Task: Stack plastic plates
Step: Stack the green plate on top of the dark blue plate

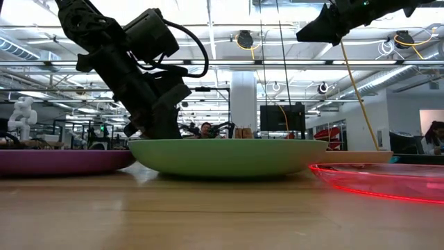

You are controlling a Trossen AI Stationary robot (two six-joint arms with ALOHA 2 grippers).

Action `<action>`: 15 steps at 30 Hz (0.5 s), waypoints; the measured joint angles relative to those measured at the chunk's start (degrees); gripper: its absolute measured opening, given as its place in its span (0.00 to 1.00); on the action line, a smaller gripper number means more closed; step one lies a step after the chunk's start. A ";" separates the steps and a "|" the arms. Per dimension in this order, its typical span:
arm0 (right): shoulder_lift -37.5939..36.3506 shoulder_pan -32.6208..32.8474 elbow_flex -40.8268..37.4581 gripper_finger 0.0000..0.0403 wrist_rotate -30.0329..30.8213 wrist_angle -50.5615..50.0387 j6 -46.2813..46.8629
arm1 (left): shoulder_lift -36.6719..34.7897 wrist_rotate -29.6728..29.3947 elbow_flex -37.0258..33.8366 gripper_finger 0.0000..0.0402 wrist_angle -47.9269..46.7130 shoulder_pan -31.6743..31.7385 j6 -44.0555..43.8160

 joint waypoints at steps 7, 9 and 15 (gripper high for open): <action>0.00 0.01 0.01 0.28 0.01 0.00 0.00 | 0.02 -0.02 0.00 0.09 -0.02 0.02 -0.14; 0.02 0.01 0.01 0.28 -0.01 0.00 0.00 | 0.00 -0.02 0.00 0.09 -0.02 0.02 -0.39; 0.00 0.00 0.00 0.28 0.01 0.00 0.01 | -2.01 -0.09 -0.02 0.09 -0.65 0.02 -1.18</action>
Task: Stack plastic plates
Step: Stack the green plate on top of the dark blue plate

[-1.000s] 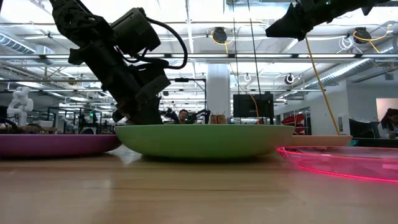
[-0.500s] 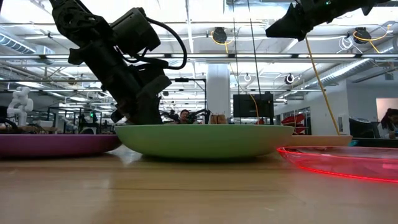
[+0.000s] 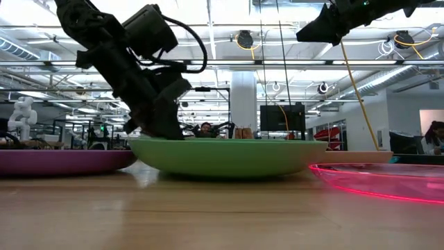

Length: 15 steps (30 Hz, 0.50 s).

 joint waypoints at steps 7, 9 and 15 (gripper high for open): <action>0.00 0.00 -0.01 0.28 0.00 -0.10 0.01 | -5.41 -0.16 -0.02 0.08 -0.14 0.00 1.46; 0.00 0.01 -0.01 0.28 0.00 -0.20 0.01 | -7.24 -0.18 -0.02 0.08 -1.03 0.03 2.10; 0.00 0.01 0.00 0.28 -0.01 -0.20 0.02 | -10.15 -0.61 -0.02 0.09 -1.00 0.28 4.01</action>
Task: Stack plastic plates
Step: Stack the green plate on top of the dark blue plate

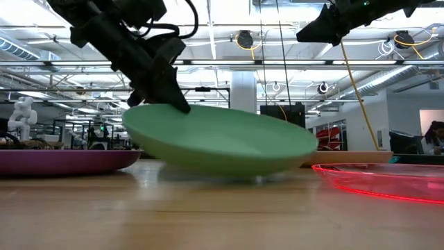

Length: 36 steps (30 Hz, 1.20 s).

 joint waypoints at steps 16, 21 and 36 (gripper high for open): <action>0.00 0.00 0.01 0.28 0.01 0.00 -0.02 | -6.87 1.20 0.11 0.09 -0.67 5.15 5.54; 0.00 -0.02 -0.01 0.28 0.01 0.00 -0.02 | -9.64 2.00 0.15 0.09 -0.68 8.38 8.54; 0.00 -0.02 0.00 0.28 0.01 0.00 -0.02 | -11.12 3.28 0.20 0.09 -0.38 25.18 15.31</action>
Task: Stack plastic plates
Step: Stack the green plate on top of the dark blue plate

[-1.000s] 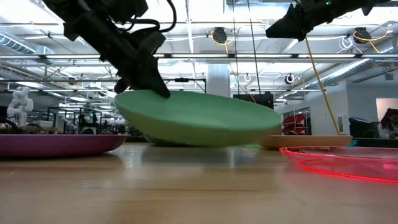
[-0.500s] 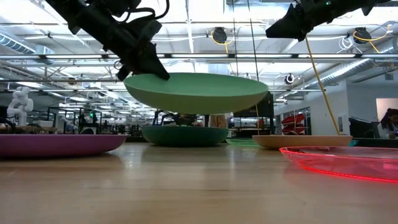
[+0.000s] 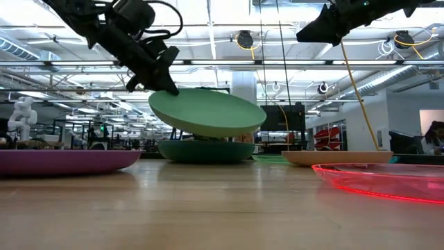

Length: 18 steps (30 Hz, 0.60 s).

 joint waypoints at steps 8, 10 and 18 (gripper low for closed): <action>0.01 0.01 0.01 0.28 0.00 0.00 0.00 | 0.00 2.39 0.00 0.09 0.62 7.27 -0.04; 0.00 0.01 0.00 0.28 0.00 0.00 0.00 | 0.00 2.53 0.00 0.09 1.25 8.31 -0.04; 0.00 0.01 0.01 0.28 0.00 0.00 -0.14 | 0.02 2.62 0.00 0.09 1.66 11.59 0.26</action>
